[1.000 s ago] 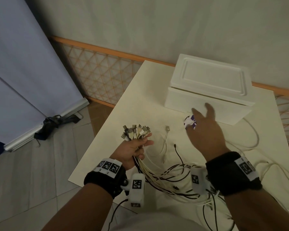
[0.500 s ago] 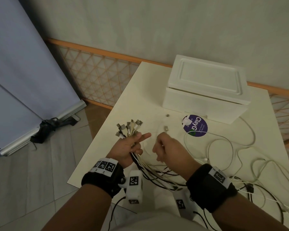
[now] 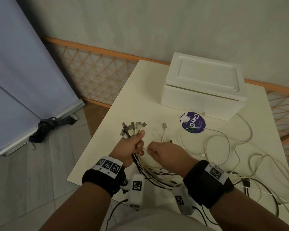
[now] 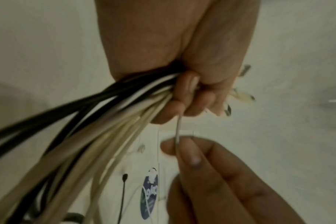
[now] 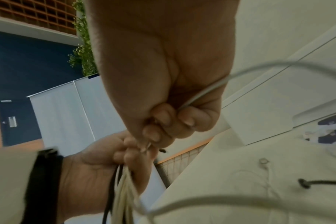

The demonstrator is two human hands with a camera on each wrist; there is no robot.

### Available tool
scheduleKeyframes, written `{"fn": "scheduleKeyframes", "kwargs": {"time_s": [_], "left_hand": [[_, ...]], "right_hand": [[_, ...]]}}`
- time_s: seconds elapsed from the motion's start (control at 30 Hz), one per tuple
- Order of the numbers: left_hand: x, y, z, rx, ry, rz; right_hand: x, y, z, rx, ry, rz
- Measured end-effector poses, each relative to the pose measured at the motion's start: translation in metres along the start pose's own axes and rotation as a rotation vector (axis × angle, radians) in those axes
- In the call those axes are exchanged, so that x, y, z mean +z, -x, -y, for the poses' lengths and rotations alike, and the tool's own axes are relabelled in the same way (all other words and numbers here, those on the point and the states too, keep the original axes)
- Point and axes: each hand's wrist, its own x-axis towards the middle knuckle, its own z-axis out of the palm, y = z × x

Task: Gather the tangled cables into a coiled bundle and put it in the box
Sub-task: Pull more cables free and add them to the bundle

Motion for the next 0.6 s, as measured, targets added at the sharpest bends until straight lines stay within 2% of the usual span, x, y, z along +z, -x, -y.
{"fn": "scheduleKeyframes", "kwargs": {"time_s": [0.1,0.17,0.23,0.3,0.4,0.5,0.6], "left_hand": [[-0.020,-0.006,0.006,-0.102,0.016,-0.282],[-0.037,-0.007,0.010,-0.129,0.172,-0.364],[-0.051,-0.006,0.015,-0.138,0.407,-0.401],[-0.067,-0.004,0.021,-0.124,0.506,-0.417],[-0.088,-0.003,0.030,-0.140,0.457,-0.453],[-0.097,-0.003,0.033,-0.174,0.414,-0.487],[-0.088,-0.002,0.031,-0.204,0.311,-0.461]], "right_hand": [[-0.011,0.013,-0.024,0.174,0.028,-0.002],[-0.019,0.027,-0.054,0.326,0.038,-0.067],[-0.026,0.044,-0.086,0.458,0.080,-0.120],[-0.034,0.063,-0.113,0.570,0.118,-0.167],[-0.046,0.093,-0.146,0.711,0.168,-0.239],[-0.056,0.122,-0.177,0.778,0.225,-0.323],[-0.058,0.129,-0.194,0.863,0.182,-0.261]]}}
